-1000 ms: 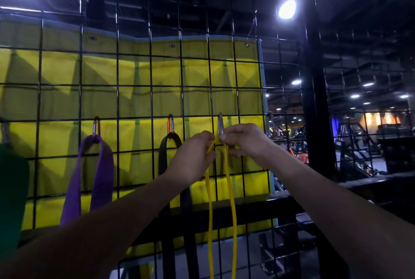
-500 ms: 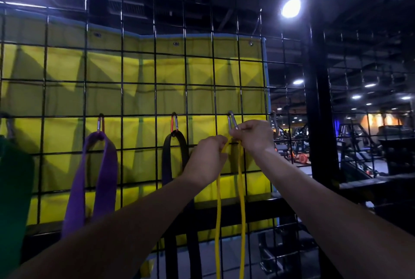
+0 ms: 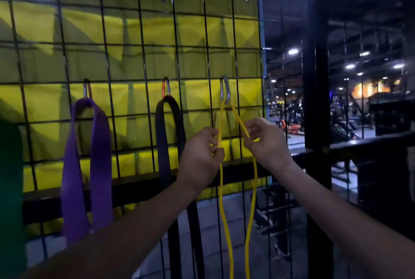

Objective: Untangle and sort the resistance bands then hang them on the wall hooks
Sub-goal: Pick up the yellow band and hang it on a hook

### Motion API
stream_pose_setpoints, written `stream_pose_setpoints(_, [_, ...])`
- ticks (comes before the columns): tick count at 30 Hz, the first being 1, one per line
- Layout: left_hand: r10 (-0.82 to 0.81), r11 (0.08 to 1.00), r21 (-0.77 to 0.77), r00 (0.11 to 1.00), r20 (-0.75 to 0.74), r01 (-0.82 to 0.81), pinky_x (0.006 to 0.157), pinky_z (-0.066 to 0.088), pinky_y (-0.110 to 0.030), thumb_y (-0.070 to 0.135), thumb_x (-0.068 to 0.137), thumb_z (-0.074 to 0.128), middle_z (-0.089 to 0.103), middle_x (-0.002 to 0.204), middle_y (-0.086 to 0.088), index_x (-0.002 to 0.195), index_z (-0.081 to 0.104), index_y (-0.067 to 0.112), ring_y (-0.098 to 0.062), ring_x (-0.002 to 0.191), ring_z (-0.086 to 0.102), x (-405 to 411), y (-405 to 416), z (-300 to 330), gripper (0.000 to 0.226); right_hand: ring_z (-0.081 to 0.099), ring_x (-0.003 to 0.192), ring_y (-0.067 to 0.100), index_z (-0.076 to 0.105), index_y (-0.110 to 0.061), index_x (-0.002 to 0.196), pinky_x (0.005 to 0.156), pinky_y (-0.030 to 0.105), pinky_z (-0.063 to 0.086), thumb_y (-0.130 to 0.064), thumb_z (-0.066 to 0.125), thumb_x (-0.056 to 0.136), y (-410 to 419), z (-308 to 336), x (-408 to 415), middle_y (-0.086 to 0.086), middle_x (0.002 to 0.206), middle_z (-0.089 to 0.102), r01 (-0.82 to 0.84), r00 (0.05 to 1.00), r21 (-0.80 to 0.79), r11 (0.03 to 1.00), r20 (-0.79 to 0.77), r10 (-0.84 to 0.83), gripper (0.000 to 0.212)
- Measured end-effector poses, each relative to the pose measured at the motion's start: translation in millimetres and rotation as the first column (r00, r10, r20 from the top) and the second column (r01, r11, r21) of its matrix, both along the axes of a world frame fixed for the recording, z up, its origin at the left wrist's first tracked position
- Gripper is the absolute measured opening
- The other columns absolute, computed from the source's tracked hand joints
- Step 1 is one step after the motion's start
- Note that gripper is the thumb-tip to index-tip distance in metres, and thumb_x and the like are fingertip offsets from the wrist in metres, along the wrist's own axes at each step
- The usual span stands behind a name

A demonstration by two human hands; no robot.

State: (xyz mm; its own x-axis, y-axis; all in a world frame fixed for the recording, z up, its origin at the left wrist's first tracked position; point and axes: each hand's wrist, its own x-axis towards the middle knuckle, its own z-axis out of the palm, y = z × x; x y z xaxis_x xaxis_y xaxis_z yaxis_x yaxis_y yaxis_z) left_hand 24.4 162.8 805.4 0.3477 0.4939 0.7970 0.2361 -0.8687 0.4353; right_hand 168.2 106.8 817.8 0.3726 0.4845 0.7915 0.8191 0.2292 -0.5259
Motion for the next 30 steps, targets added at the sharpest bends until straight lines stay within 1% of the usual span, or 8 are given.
stream_pose_setpoints(4, [-0.042, 0.999, -0.001, 0.997, -0.060, 0.041, 0.059, 0.027, -0.007, 0.006, 0.086, 0.058, 0.043, 0.074, 0.011, 0.089, 0.053, 0.016, -0.007, 0.069, 0.046, -2.4, -15.3, -48.8, 0.012, 0.051, 0.065, 0.008, 0.063, -0.011, 0.097, 0.058, 0.005, 0.038, -0.002, 0.061, 0.079, -23.7, -58.2, -4.2, -0.002, 0.078, 0.058, 0.046, 0.998, -0.034, 0.998, 0.039, -0.045, 0.019])
stream_pose_setpoints(9, [-0.088, 0.991, -0.115, 0.986, -0.142, 0.072, 0.062, 0.019, -0.022, -0.001, 0.093, 0.044, 0.024, 0.067, 0.002, 0.071, 0.032, 0.012, -0.014, 0.059, 0.022, -4.3, -27.6, -114.0, 0.028, 0.059, 0.073, 0.024, 0.061, -0.013, 0.086, 0.068, 0.035, 0.047, -0.006, 0.059, 0.080, -32.7, -142.1, -7.7, 0.006, 0.074, 0.063, 0.035, 0.999, -0.249, 0.968, -0.017, -0.040, 0.009])
stream_pose_setpoints(12, [-0.078, 0.971, -0.237, 0.972, -0.221, 0.024, 0.064, 0.015, -0.029, 0.005, 0.092, 0.047, 0.024, 0.064, 0.002, 0.066, 0.027, 0.026, -0.014, 0.057, 0.024, -7.6, -30.6, -160.2, 0.039, 0.061, 0.069, 0.024, 0.059, -0.011, 0.072, 0.062, 0.033, 0.043, -0.011, 0.059, 0.082, -37.4, -188.4, -5.1, 0.011, 0.069, 0.064, 0.027, 0.998, -0.423, 0.906, -0.043, -0.050, 0.010])
stream_pose_setpoints(16, [-0.030, 0.955, -0.292, 0.957, -0.287, -0.058, 0.065, 0.044, -0.040, 0.012, 0.093, 0.049, 0.051, 0.072, -0.016, 0.085, 0.053, 0.007, -0.031, 0.072, 0.057, -9.8, -23.5, -208.2, 0.011, 0.057, 0.074, 0.029, 0.060, -0.011, 0.071, 0.066, 0.034, 0.039, -0.013, 0.056, 0.087, -43.3, -227.3, -3.8, 0.015, 0.077, 0.065, 0.079, 0.993, -0.464, 0.883, -0.044, -0.112, 0.017])
stream_pose_setpoints(21, [0.000, 0.953, -0.292, 0.961, -0.277, -0.084, 0.053, 0.025, -0.024, 0.014, 0.094, 0.048, 0.034, 0.059, 0.006, 0.066, 0.036, 0.023, -0.012, 0.057, 0.038, 0.8, -19.5, -217.6, 0.032, 0.060, 0.087, 0.031, 0.065, -0.003, 0.081, 0.070, 0.035, 0.037, -0.011, 0.056, 0.085, -32.6, -231.4, -7.6, 0.017, 0.087, 0.066, 0.079, 0.992, -0.502, 0.862, -0.049, -0.119, 0.012])
stream_pose_setpoints(24, [-0.006, 0.921, -0.380, 0.970, -0.244, -0.090, 0.054, 0.025, -0.024, 0.016, 0.093, 0.052, 0.055, 0.068, -0.008, 0.070, 0.055, 0.009, -0.015, 0.069, 0.050, 8.5, -13.2, -221.3, 0.024, 0.055, 0.071, 0.029, 0.055, 0.001, 0.069, 0.058, 0.031, 0.027, -0.007, 0.056, 0.084, -26.4, -238.3, -12.9, 0.018, 0.071, 0.058, 0.034, 0.990, -0.496, 0.867, -0.104, -0.098, 0.018])
stream_pose_setpoints(27, [-0.043, 0.909, -0.412, 0.971, -0.234, -0.060, 0.055, 0.025, -0.026, 0.015, 0.092, 0.054, 0.056, 0.072, -0.023, 0.074, 0.057, -0.002, -0.017, 0.068, 0.049, 13.2, -9.2, -222.7, 0.025, 0.048, 0.067, 0.020, 0.057, -0.002, 0.069, 0.053, 0.023, 0.025, -0.009, 0.058, 0.087, -23.8, -239.1, -17.4, 0.010, 0.067, 0.053, -0.007, 0.987, -0.489, 0.872, -0.145, -0.073, 0.019])
stream_pose_setpoints(30, [-0.108, 0.895, -0.447, 0.963, -0.247, -0.014, 0.052, 0.034, -0.020, 0.016, 0.092, 0.056, 0.057, 0.070, -0.010, 0.080, 0.066, 0.008, -0.011, 0.062, 0.050, 17.2, -12.5, -223.1, 0.018, 0.058, 0.074, 0.023, 0.069, -0.001, 0.086, 0.061, 0.028, 0.036, -0.011, 0.059, 0.086, -23.2, -238.0, -21.1, 0.013, 0.076, 0.066, -0.058, 0.982, -0.480, 0.875, -0.186, -0.037, 0.014])
